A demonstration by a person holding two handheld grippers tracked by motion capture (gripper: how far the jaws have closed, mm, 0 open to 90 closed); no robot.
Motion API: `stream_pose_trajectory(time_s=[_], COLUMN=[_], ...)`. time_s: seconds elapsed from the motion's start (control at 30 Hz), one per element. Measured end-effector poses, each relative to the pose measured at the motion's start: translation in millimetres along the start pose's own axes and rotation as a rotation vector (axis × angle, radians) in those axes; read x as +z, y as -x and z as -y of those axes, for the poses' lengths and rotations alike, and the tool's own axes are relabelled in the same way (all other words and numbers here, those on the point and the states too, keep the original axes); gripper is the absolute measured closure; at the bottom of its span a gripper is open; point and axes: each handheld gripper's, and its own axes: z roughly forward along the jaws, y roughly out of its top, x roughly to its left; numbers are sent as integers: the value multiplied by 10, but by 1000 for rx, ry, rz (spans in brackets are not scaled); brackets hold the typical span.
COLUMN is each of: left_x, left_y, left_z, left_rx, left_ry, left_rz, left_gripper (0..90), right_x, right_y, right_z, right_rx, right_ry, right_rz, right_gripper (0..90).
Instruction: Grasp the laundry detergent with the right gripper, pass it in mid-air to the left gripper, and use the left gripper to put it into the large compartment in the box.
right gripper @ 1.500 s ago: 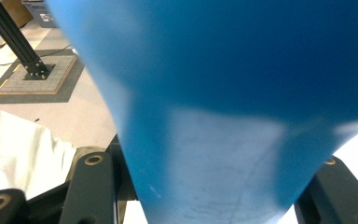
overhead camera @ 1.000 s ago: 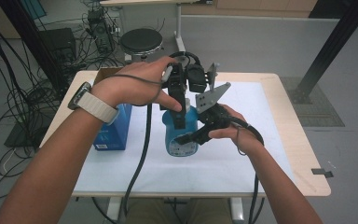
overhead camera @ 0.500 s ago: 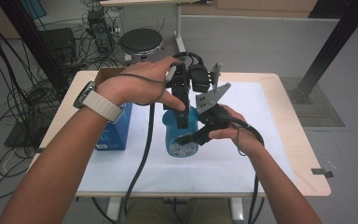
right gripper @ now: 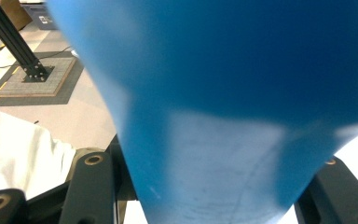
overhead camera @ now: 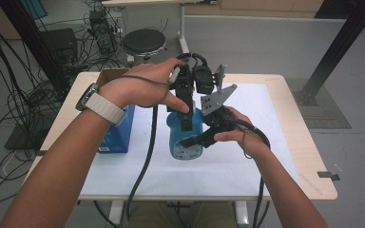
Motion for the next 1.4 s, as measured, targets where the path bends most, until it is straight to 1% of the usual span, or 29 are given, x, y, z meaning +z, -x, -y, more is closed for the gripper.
stream_pose_trajectory(time_s=[0.43,0.83,1.4], left_x=[-7,-7,3], left_y=[-12,-25,-42], left_z=[33,51,60], left_rx=[-8,-11,-11], left_ry=[10,18,25], left_rz=[-3,-2,0], left_gripper=[84,84,83], right_x=[-3,4,-9], right_y=[11,17,29], right_z=[6,-3,12], right_rx=[5,-2,8], right_ry=[1,-5,-2], right_rz=[-1,2,4], right_gripper=[440,440,439])
